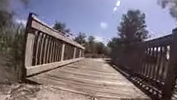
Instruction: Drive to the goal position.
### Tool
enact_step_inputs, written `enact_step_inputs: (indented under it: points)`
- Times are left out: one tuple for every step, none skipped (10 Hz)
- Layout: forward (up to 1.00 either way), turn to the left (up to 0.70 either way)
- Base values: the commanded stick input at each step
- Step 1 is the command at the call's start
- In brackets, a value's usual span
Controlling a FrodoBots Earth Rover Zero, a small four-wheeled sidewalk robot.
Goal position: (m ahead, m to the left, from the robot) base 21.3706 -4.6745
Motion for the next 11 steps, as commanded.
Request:
enact_step_inputs:
  points:
    - [0.70,-0.24]
    - [0.70,-0.35]
    - [0.70,-0.35]
    - [0.70,-0.27]
    - [0.70,-0.06]
    - [0.70,0.00]
    - [0.70,0.00]
    - [0.70,0.00]
    - [0.70,0.00]
    - [0.70,0.00]
    - [0.70,0.00]
